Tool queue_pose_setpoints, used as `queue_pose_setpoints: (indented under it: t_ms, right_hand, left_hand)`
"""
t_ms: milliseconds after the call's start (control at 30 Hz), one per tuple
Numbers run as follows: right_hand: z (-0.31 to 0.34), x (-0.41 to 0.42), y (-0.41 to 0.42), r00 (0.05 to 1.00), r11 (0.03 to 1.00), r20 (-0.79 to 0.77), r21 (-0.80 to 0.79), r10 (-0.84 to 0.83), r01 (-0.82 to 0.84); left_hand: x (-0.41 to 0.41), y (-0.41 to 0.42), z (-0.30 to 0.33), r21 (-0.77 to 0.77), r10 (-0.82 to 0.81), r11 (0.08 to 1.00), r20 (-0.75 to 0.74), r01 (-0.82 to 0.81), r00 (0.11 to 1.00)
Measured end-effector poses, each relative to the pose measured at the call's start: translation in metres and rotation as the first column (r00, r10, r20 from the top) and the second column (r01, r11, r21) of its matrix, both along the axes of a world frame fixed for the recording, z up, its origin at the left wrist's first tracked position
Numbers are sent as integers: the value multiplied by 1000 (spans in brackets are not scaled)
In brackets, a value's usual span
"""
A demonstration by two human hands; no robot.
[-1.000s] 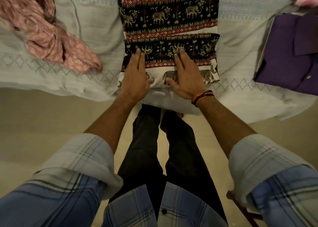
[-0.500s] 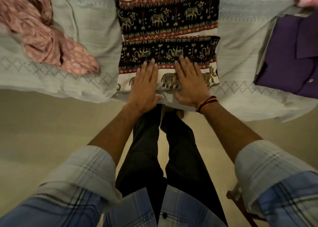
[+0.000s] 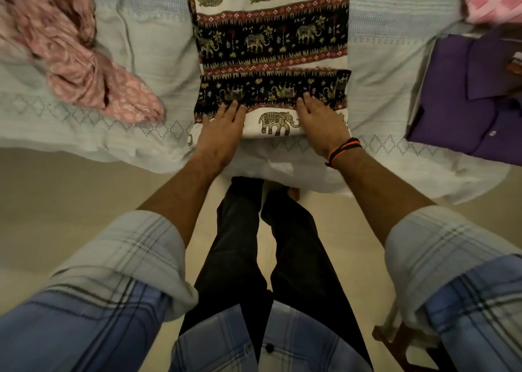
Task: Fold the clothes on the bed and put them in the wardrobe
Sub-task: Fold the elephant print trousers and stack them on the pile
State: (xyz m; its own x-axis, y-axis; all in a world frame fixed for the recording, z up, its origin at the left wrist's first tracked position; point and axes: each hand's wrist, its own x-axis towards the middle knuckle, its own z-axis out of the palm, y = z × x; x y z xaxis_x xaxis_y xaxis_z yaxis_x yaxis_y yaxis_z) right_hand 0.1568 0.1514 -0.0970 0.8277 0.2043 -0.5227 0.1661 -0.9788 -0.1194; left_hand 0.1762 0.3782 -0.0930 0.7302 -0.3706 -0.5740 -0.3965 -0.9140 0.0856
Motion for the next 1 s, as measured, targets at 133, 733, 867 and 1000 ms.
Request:
queue_pose_setpoints:
  t_ms: [133, 733, 867, 1000]
  right_hand:
    - [35, -10, -7, 999, 999, -30, 39, 28, -26]
    - [98, -24, -45, 952, 946, -49, 104, -302, 306]
    - [84, 22, -51, 874, 857, -19, 186, -485, 480]
    - [62, 66, -53, 804, 782, -14, 220, -595, 583]
  left_hand:
    - [-3, 1, 41, -32, -10, 999, -44, 9, 999]
    - [-28, 6, 96, -114, 362, 925, -21, -362, 932]
    - [16, 6, 86, -291, 600, 766, 1, -574, 800]
    - [68, 10, 63, -380, 761, 580, -62, -721, 645]
